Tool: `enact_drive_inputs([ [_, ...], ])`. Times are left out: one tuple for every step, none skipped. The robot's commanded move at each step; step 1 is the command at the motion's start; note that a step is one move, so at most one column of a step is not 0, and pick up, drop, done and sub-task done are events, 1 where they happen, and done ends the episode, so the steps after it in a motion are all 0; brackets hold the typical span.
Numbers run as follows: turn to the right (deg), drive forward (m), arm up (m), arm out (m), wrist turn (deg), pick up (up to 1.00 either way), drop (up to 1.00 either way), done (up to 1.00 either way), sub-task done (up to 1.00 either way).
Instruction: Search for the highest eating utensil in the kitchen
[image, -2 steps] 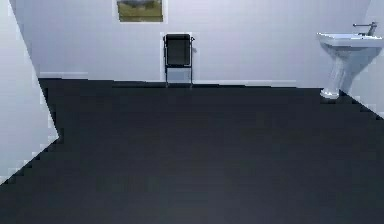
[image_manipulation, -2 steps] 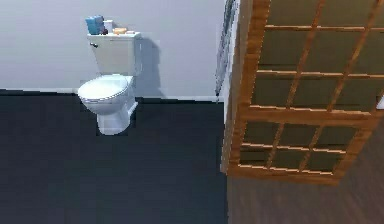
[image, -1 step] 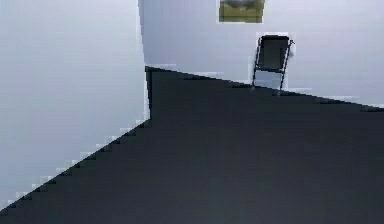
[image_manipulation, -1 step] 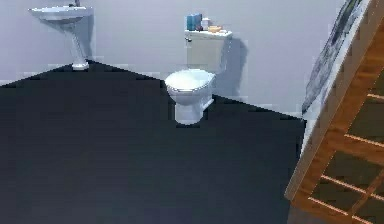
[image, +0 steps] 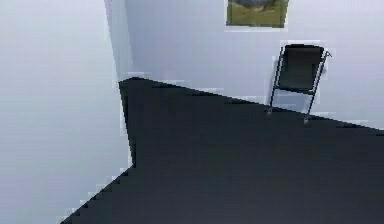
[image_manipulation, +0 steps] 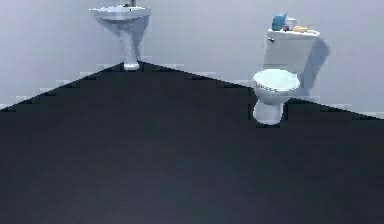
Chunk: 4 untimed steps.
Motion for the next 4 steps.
enact_drive_inputs([
  [0.0, 1.0, 0.0, 0.0, 0.0, 0.0, 0.0, 0.0, 0.0],
  [0.0, 0.55, 0.0, 0.0, 0.0, 0.0, 0.0, 0.0, 0.0],
  [-12.0, 0.0, 0.0, 0.0, 0.0, 0.0, 0.0, 0.0, 0.0],
  [0.0, 0.45, 0.0, 0.0, 0.0, 0.0, 0.0, 0.0, 0.0],
])
